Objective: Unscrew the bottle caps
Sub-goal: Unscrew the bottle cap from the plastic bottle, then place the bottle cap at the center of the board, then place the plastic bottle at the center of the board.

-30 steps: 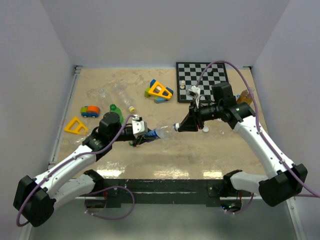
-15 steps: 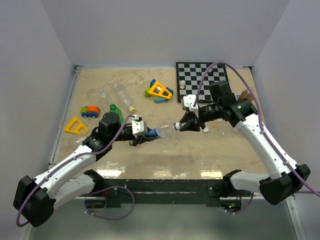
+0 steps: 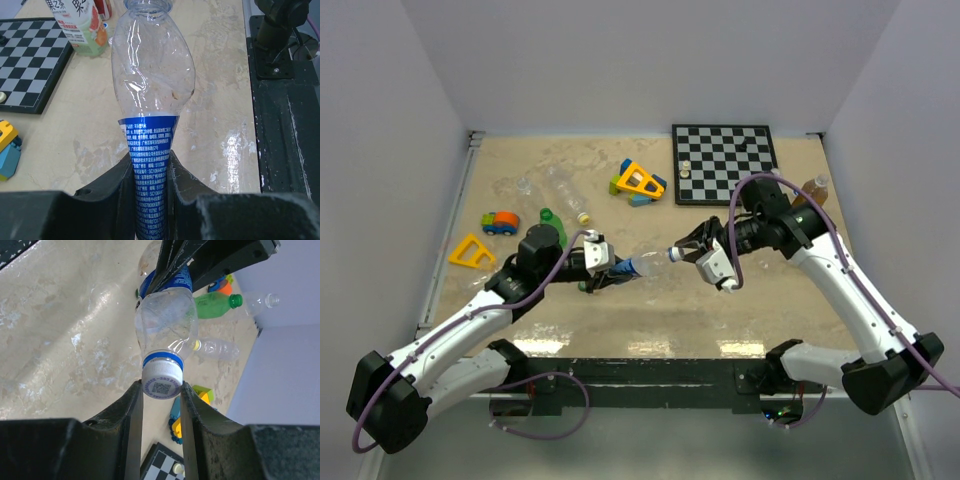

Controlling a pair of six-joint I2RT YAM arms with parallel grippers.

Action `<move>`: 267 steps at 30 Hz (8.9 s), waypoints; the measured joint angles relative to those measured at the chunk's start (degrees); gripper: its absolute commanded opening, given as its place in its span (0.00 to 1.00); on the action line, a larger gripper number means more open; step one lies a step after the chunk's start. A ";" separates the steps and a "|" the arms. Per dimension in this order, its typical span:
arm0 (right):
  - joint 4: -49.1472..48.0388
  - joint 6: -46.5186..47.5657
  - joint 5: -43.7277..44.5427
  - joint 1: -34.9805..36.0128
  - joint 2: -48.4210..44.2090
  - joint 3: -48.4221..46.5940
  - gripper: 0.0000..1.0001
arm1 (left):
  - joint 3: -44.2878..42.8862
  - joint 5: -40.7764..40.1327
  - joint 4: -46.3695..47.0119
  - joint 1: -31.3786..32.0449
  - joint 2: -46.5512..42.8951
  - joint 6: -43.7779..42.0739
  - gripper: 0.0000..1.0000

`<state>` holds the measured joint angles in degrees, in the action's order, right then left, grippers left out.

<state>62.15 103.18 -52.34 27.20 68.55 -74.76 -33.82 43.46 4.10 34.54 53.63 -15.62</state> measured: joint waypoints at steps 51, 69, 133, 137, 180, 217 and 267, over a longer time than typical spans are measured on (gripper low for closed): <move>-12.37 -81.94 1.73 -2.95 6.56 0.90 0.81 | -0.02 -2.01 -1.86 -0.02 3.23 1.55 0.00; -12.41 -83.69 -0.96 -2.95 7.10 0.96 0.44 | -0.02 -2.05 -2.08 -0.02 3.19 1.53 0.00; -31.78 -75.97 19.17 4.26 35.19 -6.49 0.07 | 1.99 -28.52 -5.64 -0.42 -30.82 6.88 0.00; -33.59 -79.25 23.32 8.72 45.24 -14.40 0.09 | 5.11 -35.39 -6.62 -0.42 -34.62 7.61 0.00; -67.43 -87.17 -19.19 2.62 9.33 18.27 0.98 | 16.59 -25.99 43.56 -0.59 -11.52 41.33 0.00; -102.22 -131.78 -15.15 6.82 16.85 23.12 0.16 | 11.69 -32.85 63.65 6.82 4.85 40.52 0.87; -70.51 -97.63 -10.14 3.56 15.30 17.42 0.98 | -29.11 -27.98 -18.05 1.27 2.91 22.84 0.01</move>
<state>-8.36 5.54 -62.48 30.76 83.85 -57.34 -62.94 15.49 -13.96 35.81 56.53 7.22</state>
